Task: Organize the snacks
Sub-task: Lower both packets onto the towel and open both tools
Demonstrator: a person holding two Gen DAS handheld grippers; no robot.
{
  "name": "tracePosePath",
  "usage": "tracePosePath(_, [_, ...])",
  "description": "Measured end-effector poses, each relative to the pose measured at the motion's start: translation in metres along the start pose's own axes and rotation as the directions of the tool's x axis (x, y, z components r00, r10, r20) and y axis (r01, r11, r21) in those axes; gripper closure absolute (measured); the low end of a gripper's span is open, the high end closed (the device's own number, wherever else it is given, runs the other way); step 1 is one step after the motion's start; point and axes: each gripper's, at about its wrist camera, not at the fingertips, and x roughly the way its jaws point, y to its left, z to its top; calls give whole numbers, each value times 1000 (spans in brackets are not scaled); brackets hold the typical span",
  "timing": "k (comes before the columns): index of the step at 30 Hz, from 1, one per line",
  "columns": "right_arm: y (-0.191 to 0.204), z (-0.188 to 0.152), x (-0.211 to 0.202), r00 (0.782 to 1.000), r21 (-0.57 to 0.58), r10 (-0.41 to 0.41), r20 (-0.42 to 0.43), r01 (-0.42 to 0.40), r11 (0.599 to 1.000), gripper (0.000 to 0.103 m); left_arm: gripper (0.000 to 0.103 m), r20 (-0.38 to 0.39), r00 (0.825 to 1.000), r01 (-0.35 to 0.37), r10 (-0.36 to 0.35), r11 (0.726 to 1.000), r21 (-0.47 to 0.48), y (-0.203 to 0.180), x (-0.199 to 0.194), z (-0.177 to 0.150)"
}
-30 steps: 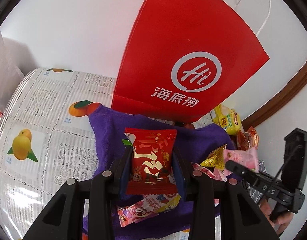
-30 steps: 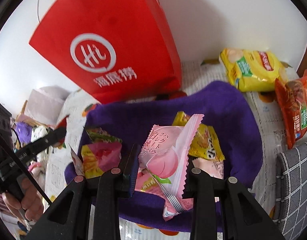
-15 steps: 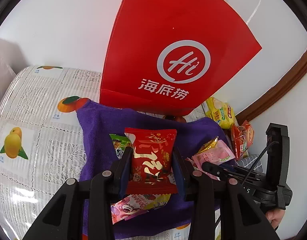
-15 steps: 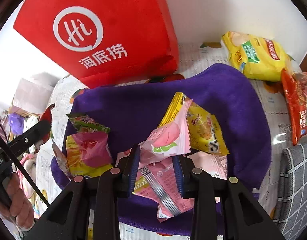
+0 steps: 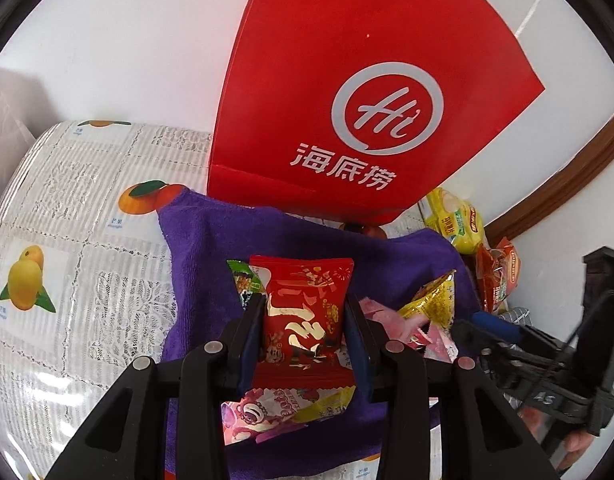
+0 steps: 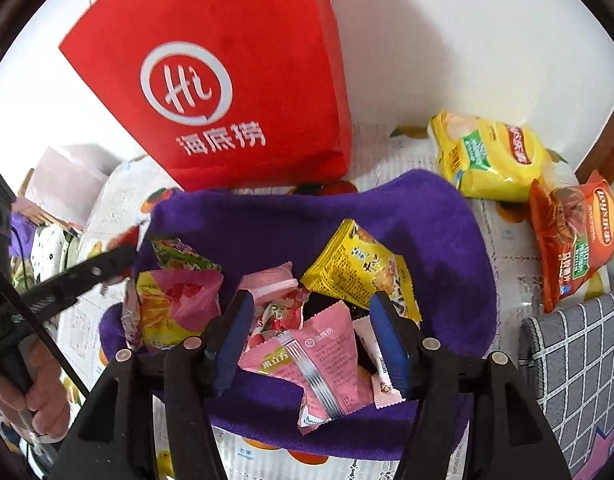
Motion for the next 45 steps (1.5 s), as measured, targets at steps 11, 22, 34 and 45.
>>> tracePosePath(11, [1, -1, -17, 999, 13, 8, 51, -9, 1000, 43, 66, -9, 999, -49, 49, 999, 23, -6, 14, -3])
tracePosePath(22, [0, -2, -17, 999, 23, 6, 50, -7, 1000, 43, 66, -17, 999, -28, 28, 999, -17, 10, 16, 1])
tracePosePath(34, [9, -2, -14, 999, -9, 4, 34, -3, 1000, 43, 65, -7, 1000, 27, -27, 999, -47, 11, 24, 0])
tracePosePath(45, [9, -2, -15, 999, -9, 3, 35, -3, 1000, 43, 53, -81, 995, 48, -55, 996, -81, 15, 34, -2])
